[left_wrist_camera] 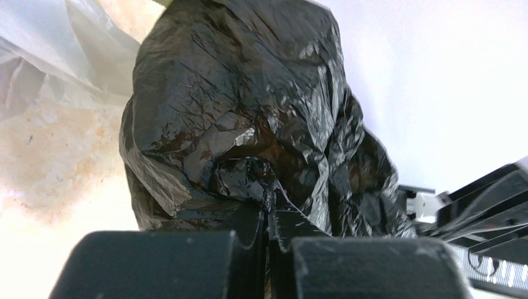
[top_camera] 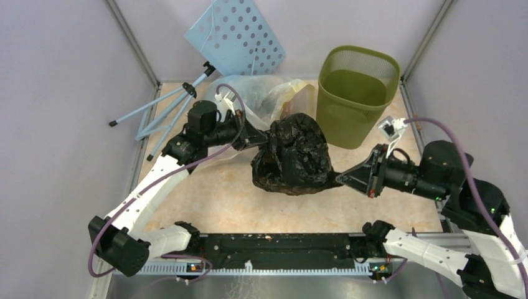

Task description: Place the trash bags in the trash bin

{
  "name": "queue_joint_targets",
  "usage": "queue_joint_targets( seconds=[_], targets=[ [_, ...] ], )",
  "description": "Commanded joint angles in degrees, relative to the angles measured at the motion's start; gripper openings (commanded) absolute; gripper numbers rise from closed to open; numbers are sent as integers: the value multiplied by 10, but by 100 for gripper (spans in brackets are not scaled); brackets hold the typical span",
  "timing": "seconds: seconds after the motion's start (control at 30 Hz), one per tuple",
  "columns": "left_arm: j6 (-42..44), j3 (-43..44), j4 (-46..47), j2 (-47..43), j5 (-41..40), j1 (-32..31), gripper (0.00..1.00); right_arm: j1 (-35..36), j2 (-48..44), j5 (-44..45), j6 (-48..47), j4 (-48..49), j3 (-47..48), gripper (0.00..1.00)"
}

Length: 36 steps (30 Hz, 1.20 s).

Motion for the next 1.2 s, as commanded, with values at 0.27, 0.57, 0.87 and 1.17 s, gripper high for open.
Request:
queue_joint_targets(
  seconds=[0.27,0.57,0.87,1.17],
  targets=[
    [100,41,-120,-104,55,2,0,-2,147,298,-27,-21,215,0],
    [41,58,-67,-153,155,2,0,-6,248,359,-75,-82,247,0],
    [-73,118,101,-139,187,3,0,-14,242,370,-81,-116,276,0],
    [22,219,-11,-75,-57,3,0,-14,250,503,-76,-220,340,0]
  ],
)
